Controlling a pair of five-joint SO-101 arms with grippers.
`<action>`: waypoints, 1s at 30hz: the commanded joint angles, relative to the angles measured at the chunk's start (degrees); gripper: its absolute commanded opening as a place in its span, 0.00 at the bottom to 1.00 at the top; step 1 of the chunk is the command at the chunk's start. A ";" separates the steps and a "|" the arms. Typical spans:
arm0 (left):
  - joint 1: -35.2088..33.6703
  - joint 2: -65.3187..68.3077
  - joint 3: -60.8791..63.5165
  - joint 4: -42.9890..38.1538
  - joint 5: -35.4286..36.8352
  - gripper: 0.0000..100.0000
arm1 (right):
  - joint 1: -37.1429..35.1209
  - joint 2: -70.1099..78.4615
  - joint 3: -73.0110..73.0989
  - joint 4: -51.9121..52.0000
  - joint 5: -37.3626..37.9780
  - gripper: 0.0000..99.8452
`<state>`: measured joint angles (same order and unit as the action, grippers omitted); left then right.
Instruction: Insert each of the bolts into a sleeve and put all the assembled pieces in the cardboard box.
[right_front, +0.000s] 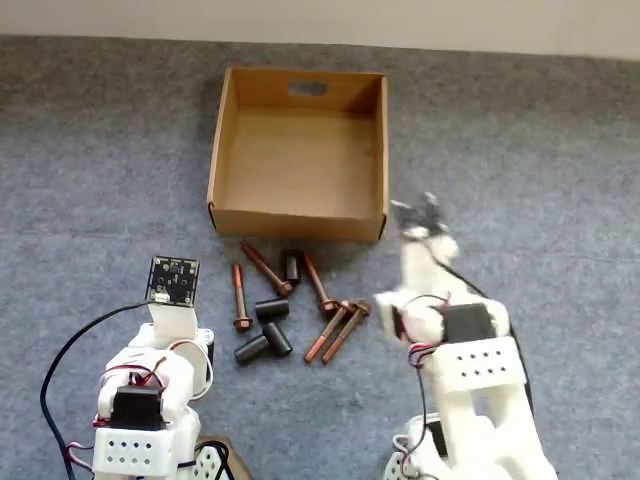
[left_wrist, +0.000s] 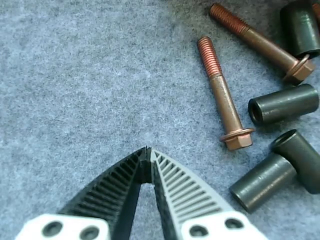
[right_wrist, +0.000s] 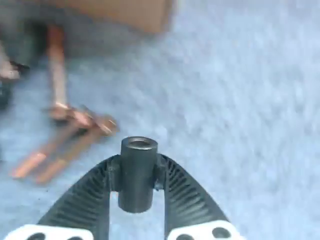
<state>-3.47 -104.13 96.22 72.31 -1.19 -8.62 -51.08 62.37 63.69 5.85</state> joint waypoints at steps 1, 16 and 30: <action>0.84 -0.22 1.01 0.09 -0.35 0.01 | 5.93 6.46 0.75 0.31 0.62 0.01; 0.84 -0.22 1.01 0.09 -0.35 0.01 | 5.85 41.19 -12.26 0.31 2.64 0.15; 0.84 -0.22 1.01 0.09 -0.35 0.01 | 4.70 42.42 -12.00 -3.91 6.33 0.00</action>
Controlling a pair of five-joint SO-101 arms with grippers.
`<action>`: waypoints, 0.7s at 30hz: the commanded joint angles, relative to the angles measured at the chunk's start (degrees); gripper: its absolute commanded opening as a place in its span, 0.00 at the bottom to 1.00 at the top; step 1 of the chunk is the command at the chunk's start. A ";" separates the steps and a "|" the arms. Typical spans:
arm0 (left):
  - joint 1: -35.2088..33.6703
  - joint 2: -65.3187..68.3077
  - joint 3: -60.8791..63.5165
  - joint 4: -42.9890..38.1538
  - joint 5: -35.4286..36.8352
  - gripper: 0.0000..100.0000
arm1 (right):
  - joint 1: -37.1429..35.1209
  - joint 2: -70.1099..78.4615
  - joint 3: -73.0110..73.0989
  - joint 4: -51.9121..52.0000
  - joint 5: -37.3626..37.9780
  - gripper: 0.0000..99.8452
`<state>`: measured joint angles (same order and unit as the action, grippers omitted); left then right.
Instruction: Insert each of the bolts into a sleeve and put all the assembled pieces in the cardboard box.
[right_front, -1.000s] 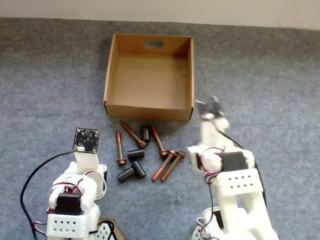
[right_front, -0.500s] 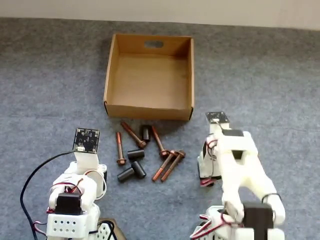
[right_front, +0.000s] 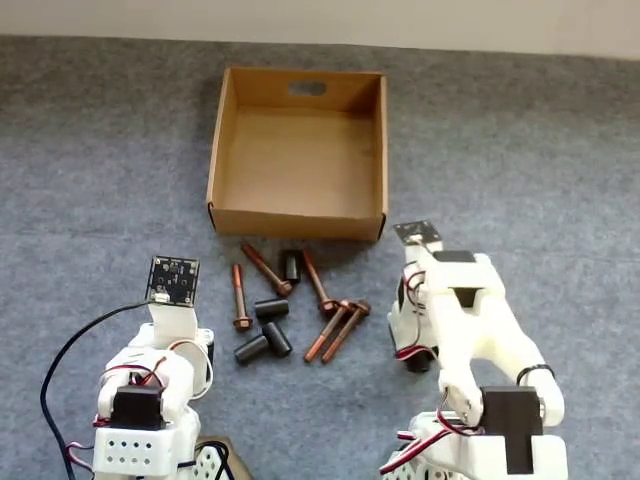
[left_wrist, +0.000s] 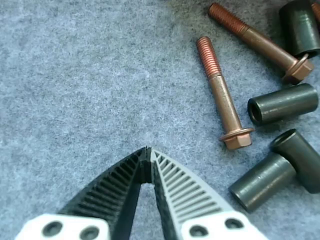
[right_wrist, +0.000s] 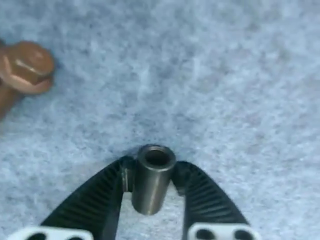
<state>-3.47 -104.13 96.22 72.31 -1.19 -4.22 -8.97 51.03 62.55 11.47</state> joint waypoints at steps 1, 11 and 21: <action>0.84 -0.22 1.01 0.09 -0.35 0.01 | 0.31 0.31 -0.66 -2.86 0.70 0.02; 0.84 -0.22 1.01 0.09 -0.35 0.01 | -0.04 -21.32 1.89 2.51 0.00 0.01; 0.92 -0.22 1.01 0.09 -0.18 0.01 | -7.96 -62.29 17.19 0.31 -8.18 0.01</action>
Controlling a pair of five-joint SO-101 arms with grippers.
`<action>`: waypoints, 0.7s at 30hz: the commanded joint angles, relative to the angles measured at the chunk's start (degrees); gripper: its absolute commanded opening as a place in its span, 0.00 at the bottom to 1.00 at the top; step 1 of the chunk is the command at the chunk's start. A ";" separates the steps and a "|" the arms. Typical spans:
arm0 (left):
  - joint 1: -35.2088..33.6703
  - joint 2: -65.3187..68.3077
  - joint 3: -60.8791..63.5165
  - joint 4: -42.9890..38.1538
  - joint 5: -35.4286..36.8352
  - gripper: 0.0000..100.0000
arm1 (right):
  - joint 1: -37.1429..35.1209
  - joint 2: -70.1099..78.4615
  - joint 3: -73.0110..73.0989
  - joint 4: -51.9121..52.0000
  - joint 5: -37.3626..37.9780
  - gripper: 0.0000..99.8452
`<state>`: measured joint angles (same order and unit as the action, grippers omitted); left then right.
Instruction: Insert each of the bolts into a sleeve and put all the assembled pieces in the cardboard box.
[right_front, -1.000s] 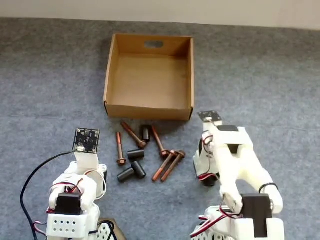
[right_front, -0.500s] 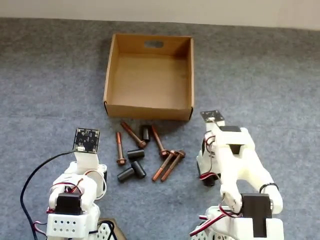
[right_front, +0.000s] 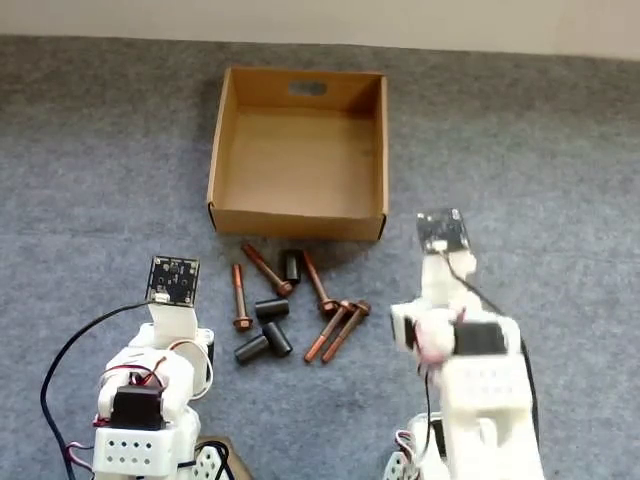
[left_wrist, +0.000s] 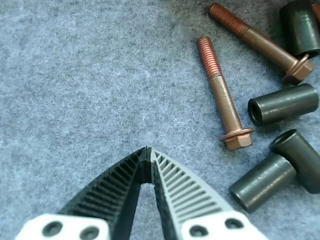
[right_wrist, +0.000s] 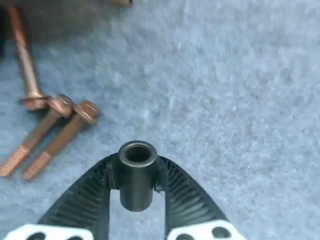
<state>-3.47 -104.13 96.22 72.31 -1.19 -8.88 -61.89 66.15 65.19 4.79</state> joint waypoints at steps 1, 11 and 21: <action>0.92 -0.22 1.01 0.09 -0.18 0.01 | -4.18 -10.68 3.38 -3.56 -1.58 0.01; 1.01 -0.22 -0.31 -4.66 -0.35 0.01 | -6.02 -10.86 14.02 -15.96 -8.00 0.01; -14.37 -0.22 -15.87 -19.69 -18.99 0.01 | -5.93 -11.03 14.20 -16.04 -8.00 0.01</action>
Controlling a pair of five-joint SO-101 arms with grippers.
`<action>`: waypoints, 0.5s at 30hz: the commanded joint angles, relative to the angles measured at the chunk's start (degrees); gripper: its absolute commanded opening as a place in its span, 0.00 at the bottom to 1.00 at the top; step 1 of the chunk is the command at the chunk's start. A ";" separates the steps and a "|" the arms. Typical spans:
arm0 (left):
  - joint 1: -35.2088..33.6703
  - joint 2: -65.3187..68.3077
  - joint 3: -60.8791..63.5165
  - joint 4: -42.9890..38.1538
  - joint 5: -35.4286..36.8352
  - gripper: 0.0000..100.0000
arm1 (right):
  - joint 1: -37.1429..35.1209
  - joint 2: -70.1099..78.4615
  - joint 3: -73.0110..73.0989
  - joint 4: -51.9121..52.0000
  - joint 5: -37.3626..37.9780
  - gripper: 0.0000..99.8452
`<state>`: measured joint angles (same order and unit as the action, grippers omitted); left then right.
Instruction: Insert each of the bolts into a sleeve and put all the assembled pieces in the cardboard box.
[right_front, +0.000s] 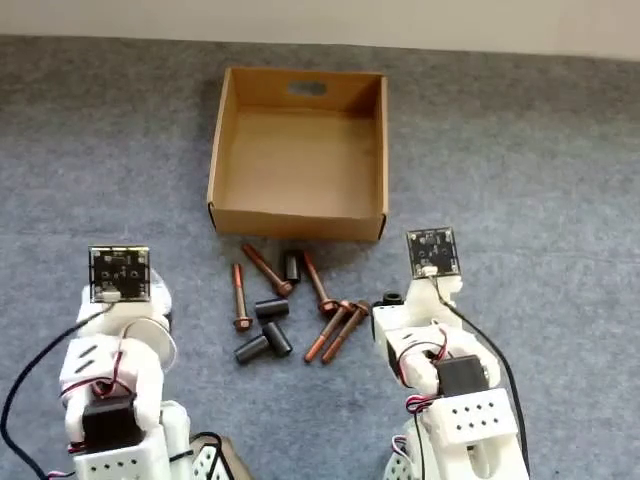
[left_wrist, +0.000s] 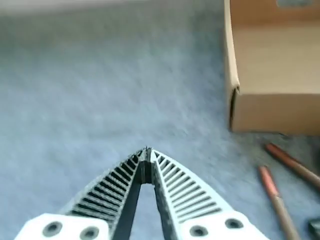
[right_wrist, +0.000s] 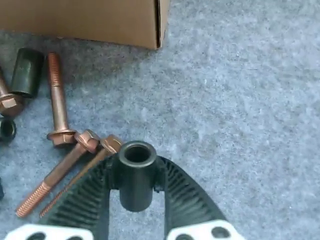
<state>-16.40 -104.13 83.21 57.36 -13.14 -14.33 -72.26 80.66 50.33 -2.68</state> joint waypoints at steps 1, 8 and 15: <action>-1.63 -0.22 -2.95 -5.98 -6.95 0.01 | -0.48 -0.66 -0.31 -1.19 -0.53 0.01; -1.10 2.95 -23.60 -4.13 4.04 0.07 | -0.57 -0.66 -0.22 -1.10 -0.53 0.01; 3.91 37.85 -43.03 6.42 4.66 0.10 | -0.57 -0.66 -0.22 -1.10 -0.53 0.01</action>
<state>-15.16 -83.47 47.60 58.33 -9.01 -14.33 -72.26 80.66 50.33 -2.68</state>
